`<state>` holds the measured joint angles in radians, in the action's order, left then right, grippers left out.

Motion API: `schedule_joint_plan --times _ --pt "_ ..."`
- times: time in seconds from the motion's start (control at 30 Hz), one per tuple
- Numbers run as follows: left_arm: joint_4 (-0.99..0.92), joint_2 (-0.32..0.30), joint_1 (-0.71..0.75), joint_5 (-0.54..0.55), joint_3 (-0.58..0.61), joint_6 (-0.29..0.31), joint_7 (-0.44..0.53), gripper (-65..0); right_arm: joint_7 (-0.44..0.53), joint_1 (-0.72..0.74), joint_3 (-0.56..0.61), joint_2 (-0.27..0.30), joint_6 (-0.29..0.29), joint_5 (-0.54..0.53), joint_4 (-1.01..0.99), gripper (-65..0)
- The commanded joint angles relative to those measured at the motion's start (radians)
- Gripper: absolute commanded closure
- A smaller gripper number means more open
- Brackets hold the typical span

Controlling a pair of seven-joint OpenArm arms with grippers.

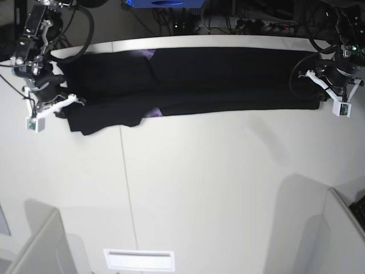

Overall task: Fold the T-shirt properly
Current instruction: 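Open both grippers and release the folded shirt edge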

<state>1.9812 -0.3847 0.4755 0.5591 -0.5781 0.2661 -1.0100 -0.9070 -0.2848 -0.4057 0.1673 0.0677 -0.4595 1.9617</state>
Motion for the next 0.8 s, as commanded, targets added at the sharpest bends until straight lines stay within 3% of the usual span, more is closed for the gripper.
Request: schedule_joint_plan --times 0.0,0.77 --pt "0.02 -0.015 0.012 0.0 -0.009 -0.001 0.013 0.0 0.022 0.003 -0.005 0.015 0.002 0.003 0.028 0.0" --pt "0.013 -0.013 0.11 -0.003 -0.001 -0.001 0.013 0.0 -0.016 -0.084 -0.003 0.011 0.002 0.008 -0.015 0.0"
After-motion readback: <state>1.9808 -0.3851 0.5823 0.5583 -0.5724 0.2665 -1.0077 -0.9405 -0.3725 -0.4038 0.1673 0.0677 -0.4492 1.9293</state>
